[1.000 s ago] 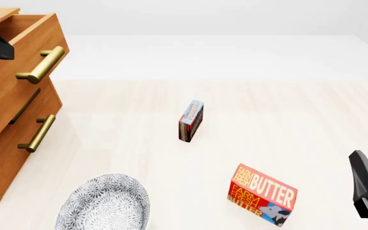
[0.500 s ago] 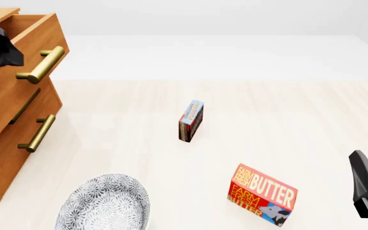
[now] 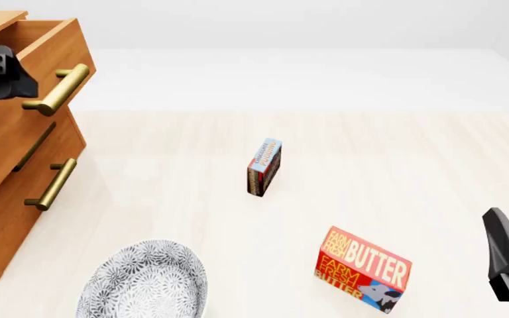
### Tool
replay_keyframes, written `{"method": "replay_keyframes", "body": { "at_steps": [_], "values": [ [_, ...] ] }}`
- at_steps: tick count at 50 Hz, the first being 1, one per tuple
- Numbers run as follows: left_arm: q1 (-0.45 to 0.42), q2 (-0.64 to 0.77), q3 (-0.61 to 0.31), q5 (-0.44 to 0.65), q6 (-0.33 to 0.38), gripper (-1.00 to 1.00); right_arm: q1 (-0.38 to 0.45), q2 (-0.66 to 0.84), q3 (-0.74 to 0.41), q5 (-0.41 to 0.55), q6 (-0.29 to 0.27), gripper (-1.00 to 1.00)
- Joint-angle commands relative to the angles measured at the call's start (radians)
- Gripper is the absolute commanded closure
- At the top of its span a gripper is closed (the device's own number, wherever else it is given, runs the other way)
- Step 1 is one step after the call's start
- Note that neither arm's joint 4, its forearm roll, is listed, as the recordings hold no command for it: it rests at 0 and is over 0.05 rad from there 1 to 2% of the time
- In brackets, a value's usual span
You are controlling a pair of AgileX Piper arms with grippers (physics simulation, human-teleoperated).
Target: Put the chocolate pudding in the top drawer of the cabinet and close it.
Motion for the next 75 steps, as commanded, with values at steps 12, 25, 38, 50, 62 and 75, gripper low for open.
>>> {"method": "replay_keyframes", "body": {
  "at_steps": [12,25,38,50,62,75],
  "values": [
    [-0.003,0.007,0.03,-0.023,-0.013,-1.0,0.0,-0.002,-0.002,0.004,0.0,-1.0],
    [-0.011,0.005,0.05,-0.035,-0.022,-1.0,0.0,-0.002,-0.002,0.004,0.0,-1.0],
    [-0.028,0.004,0.06,-0.041,-0.031,-1.0,0.0,-0.002,-0.002,0.004,0.0,-1.0],
    [-0.043,-0.012,0.088,-0.061,-0.05,-1.0,0.0,-0.002,-0.002,0.004,0.0,-1.0],
    [-0.052,-0.016,0.091,-0.06,-0.058,-1.0,0.0,0.0,0.0,0.0,0.0,-1.0],
    [-0.06,-0.021,0.089,-0.062,-0.064,-1.0,0.0,-0.001,0.0,0.001,0.0,-1.0]
  ]
}}
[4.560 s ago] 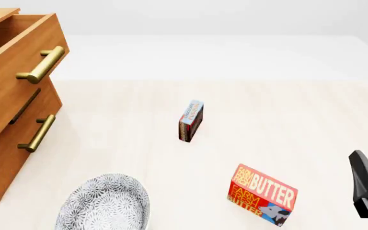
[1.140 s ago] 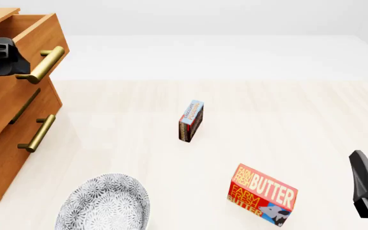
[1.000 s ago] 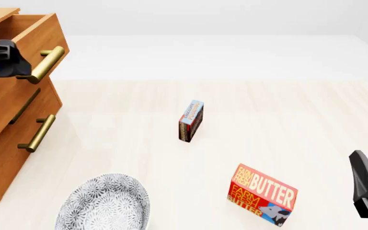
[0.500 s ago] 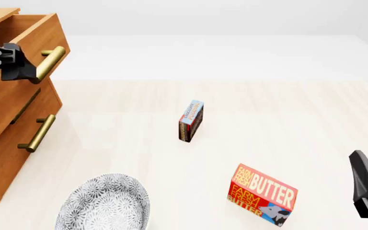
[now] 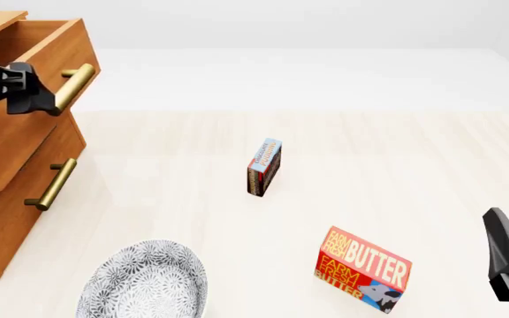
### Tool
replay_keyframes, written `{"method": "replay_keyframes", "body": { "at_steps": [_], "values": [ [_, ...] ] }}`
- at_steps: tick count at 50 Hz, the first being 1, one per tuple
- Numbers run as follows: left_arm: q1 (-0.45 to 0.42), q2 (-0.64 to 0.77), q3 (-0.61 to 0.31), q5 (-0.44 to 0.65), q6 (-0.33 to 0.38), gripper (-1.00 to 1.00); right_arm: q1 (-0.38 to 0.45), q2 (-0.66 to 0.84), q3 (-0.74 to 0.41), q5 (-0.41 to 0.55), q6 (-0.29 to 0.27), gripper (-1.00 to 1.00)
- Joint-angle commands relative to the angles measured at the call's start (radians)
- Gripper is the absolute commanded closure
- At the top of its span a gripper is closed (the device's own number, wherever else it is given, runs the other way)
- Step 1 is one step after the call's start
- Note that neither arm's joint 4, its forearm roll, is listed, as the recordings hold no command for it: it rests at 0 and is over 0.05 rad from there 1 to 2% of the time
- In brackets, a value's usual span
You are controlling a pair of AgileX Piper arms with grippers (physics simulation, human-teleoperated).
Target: Put the chocolate pudding in the top drawer of the cabinet and close it.
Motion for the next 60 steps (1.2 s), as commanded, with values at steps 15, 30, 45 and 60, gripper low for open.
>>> {"method": "replay_keyframes", "body": {
  "at_steps": [15,30,45,60],
  "values": [
    [-0.028,-0.01,0.001,-0.013,-0.009,-1.0,0.0,0.0,0.0,-0.001,0.0,-1.0],
    [-0.059,-0.008,0.016,-0.031,-0.026,-1.0,0.0,0.001,-0.001,0.0,0.0,-1.0],
    [-0.081,-0.001,0.011,-0.035,-0.035,-1.0,0.0,0.001,-0.001,0.0,0.0,-1.0],
    [-0.109,-0.001,0.021,-0.05,-0.048,-1.0,0.0,-0.001,-0.001,0.003,0.0,-1.0]
  ]
}}
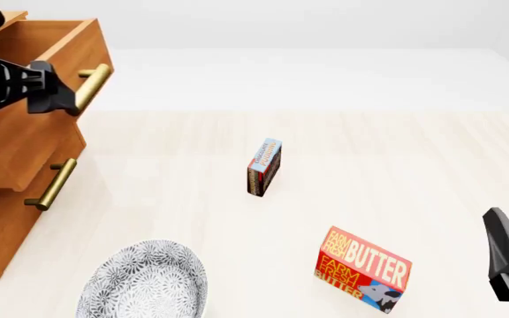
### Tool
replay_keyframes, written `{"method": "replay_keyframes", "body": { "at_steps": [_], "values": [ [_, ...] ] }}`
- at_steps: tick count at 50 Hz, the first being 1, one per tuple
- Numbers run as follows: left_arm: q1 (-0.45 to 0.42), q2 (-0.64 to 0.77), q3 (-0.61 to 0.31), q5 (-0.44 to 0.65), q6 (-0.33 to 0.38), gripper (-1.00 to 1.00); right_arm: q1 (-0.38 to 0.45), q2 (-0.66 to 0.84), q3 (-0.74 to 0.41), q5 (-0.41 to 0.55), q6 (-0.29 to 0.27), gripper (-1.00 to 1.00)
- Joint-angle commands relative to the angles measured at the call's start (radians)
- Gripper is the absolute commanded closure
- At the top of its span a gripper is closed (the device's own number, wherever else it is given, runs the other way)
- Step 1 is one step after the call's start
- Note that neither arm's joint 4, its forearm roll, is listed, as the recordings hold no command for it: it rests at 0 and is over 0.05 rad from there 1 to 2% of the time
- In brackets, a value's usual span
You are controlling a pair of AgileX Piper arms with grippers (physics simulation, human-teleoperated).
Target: Put the chocolate pudding in the top drawer of the cabinet and close it.
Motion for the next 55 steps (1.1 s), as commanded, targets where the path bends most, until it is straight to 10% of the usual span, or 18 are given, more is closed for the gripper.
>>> {"method": "replay_keyframes", "body": {
  "at_steps": [1,55],
  "values": [
    [-0.025,0.001,0.005,-0.013,-0.008,-1.0,0.0,-0.001,0.0,0.001,0.0,-1.0],
    [-0.133,0.016,0.033,-0.082,-0.047,-1.0,0.0,-0.001,0.0,0.001,0.0,-1.0]
  ]
}}
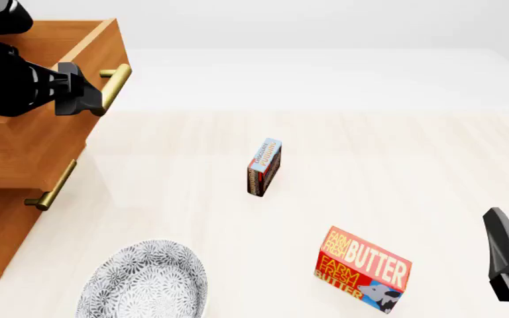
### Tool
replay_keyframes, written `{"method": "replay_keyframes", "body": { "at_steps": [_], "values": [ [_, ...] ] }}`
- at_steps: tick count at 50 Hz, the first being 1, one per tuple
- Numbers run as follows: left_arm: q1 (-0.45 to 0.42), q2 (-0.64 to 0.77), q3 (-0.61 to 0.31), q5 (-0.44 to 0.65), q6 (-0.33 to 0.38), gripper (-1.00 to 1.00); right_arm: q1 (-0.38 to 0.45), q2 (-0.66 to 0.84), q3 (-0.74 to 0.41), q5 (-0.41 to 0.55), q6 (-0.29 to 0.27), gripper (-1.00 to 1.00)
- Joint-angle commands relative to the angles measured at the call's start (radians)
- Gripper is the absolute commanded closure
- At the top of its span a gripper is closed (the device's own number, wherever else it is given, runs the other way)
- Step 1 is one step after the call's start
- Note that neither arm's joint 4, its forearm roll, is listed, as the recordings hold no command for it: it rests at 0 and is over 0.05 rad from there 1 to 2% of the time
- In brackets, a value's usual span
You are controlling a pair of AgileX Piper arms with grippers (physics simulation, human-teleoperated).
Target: Put the chocolate pudding in the top drawer of the cabinet and close it.
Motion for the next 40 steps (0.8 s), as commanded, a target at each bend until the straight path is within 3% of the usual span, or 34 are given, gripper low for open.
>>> {"method": "replay_keyframes", "body": {
  "at_steps": [1,40],
  "values": [
    [-0.033,0.013,0.009,-0.018,-0.008,-1.0,0.0,0.0,0.0,0.0,0.0,-1.0],
    [-0.123,0.045,-0.015,-0.028,-0.015,-1.0,0.0,0.0,0.0,0.0,0.0,-1.0]
  ]
}}
